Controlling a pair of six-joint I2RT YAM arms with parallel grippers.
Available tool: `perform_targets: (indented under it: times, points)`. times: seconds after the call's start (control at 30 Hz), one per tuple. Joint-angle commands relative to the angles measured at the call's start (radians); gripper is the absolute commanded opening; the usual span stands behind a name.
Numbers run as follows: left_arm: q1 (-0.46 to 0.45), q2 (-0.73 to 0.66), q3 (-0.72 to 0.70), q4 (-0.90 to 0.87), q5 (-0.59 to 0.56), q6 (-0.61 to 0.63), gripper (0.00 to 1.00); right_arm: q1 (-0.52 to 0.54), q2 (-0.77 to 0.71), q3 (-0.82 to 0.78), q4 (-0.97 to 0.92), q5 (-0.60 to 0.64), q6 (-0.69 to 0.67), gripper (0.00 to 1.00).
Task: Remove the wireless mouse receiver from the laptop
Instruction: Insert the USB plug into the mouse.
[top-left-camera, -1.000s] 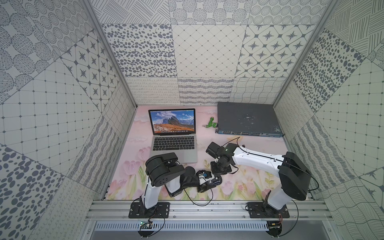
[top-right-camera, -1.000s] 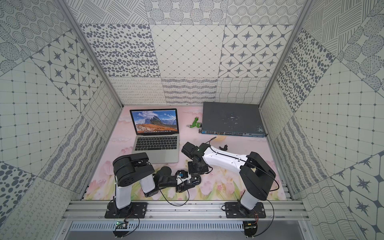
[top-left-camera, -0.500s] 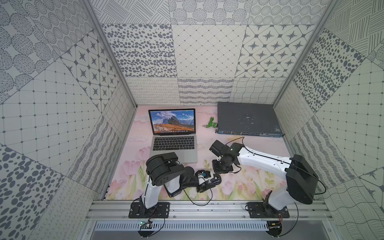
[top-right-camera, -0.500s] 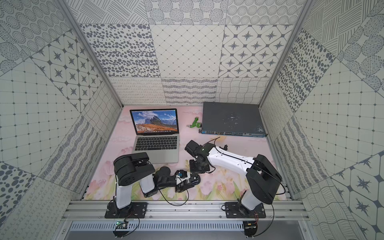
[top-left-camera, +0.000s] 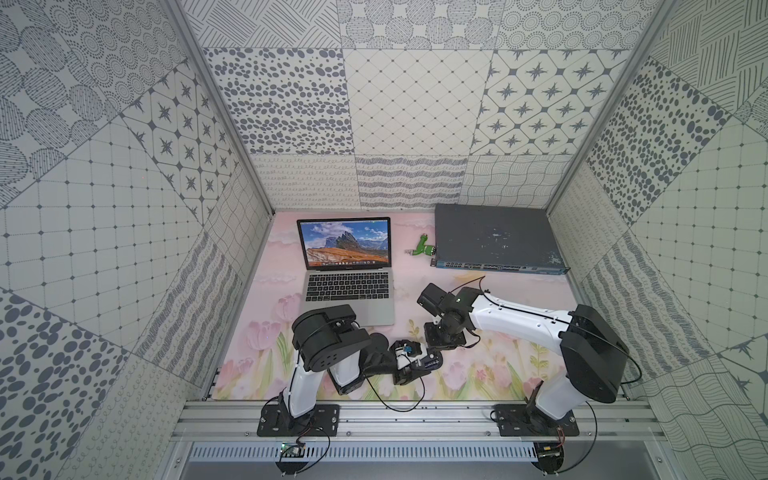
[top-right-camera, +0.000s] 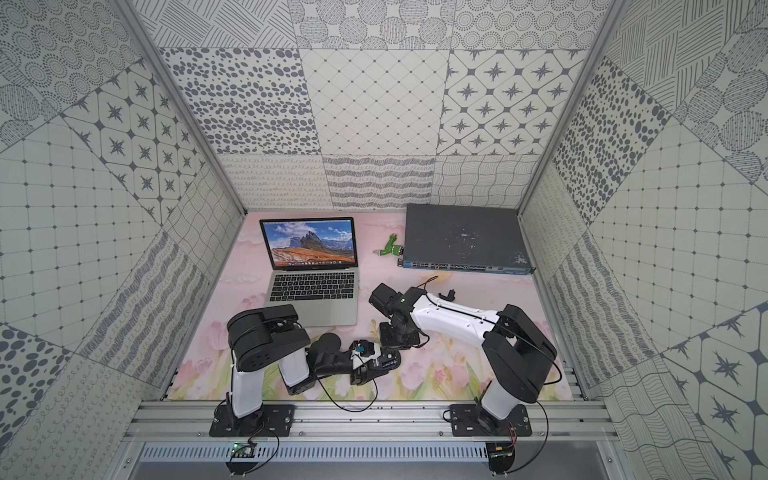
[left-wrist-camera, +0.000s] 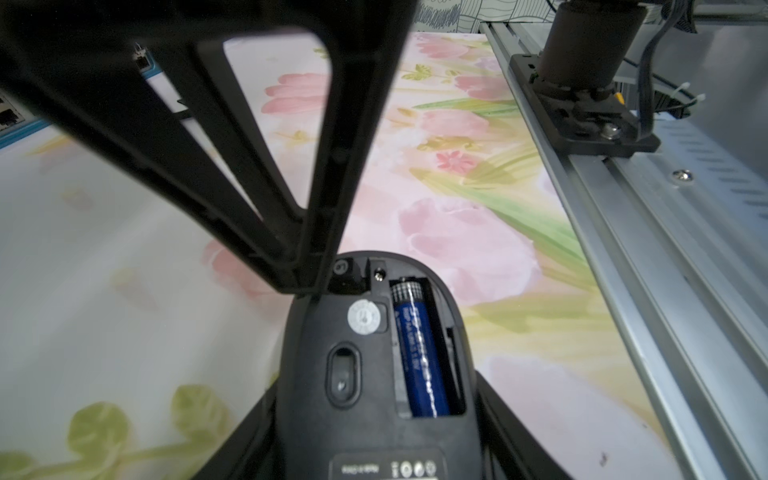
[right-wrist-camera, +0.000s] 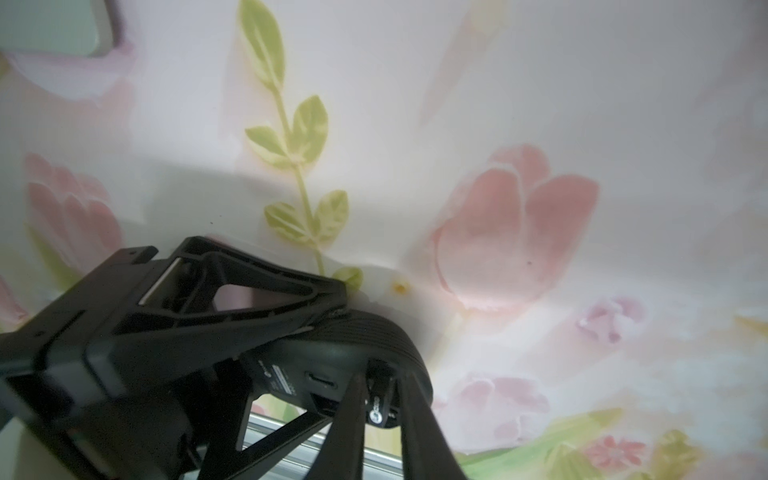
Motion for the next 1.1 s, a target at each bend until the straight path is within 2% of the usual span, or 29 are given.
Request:
perform_targets:
  times: [0.0, 0.4, 0.67, 1.07]
  points:
    - [0.007, 0.013, -0.007, -0.113, -0.010, -0.018, 0.53, -0.002, 0.007, -0.015, 0.014, -0.003, 0.001, 0.20]
    - [0.006, 0.015, -0.005, -0.113, -0.008, -0.018, 0.53, 0.002, 0.015, -0.016, 0.018, -0.015, -0.003, 0.19]
    - [0.006, 0.015, -0.004, -0.112, -0.008, -0.018, 0.53, 0.012, 0.010, -0.015, 0.020, -0.020, -0.001, 0.09]
    - [0.007, 0.016, -0.004, -0.114, -0.011, -0.020, 0.53, 0.036, -0.057, -0.050, 0.049, 0.034, 0.039, 0.00]
